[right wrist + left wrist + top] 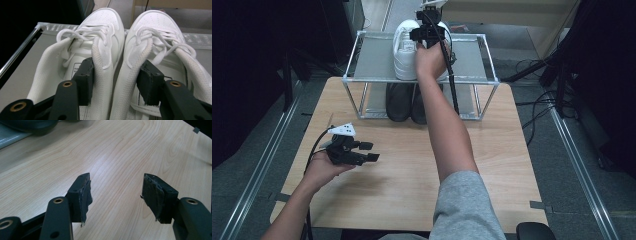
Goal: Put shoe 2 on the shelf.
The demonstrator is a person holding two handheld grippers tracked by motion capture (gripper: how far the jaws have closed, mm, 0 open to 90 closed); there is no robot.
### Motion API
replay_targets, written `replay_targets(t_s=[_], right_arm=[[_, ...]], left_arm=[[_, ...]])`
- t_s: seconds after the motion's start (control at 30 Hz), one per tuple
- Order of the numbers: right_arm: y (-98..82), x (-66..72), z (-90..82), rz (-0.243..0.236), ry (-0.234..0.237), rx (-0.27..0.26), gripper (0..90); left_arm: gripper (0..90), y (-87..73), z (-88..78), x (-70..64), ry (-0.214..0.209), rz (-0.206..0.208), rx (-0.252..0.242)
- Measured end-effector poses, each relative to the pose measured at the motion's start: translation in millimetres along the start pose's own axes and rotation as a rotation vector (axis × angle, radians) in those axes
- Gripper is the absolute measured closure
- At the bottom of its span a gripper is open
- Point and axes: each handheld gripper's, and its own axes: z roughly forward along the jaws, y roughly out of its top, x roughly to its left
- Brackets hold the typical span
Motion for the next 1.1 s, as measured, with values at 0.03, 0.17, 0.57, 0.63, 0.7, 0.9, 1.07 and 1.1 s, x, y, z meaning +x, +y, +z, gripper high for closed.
replay_targets(t_s=[0.03,0.17,0.57,0.63,0.7,0.9,1.07,1.1], right_arm=[[-0.5,-0.4,-1.6,-0.01,0.0,-0.004,51.1],[0.2,-3.0,-11.5,-0.017,0.024,0.001,49.7],[-9.5,-4.9,-50.7,-0.107,0.141,0.019,52.1],[-14.5,-5.9,-56.7,-0.104,0.16,0.01,52.7],[-20.8,-7.7,-63.4,-0.111,0.191,0.006,52.7],[-35.5,-9.4,-83.4,-0.172,0.242,-0.011,51.6],[-51.2,-13.4,-96.9,-0.194,0.289,-0.011,51.5],[-55.4,-15.1,-99.1,-0.193,0.296,-0.016,51.3]], left_arm=[[40.7,0.6,0.6,0.5,-0.007,0.001,0.004],[40.6,2.7,2.4,1.4,-0.014,0.0,0.004],[40.4,5.9,6.0,3.0,-0.012,0.008,0.016],[40.4,5.9,6.1,3.8,-0.012,0.005,0.015],[40.4,5.9,6.0,4.3,-0.008,0.001,0.015],[40.3,5.8,6.5,3.6,-0.002,0.0,0.02],[40.3,5.5,7.4,3.4,-0.003,0.005,0.027],[40.3,5.5,7.5,3.4,-0.002,0.003,0.027]])
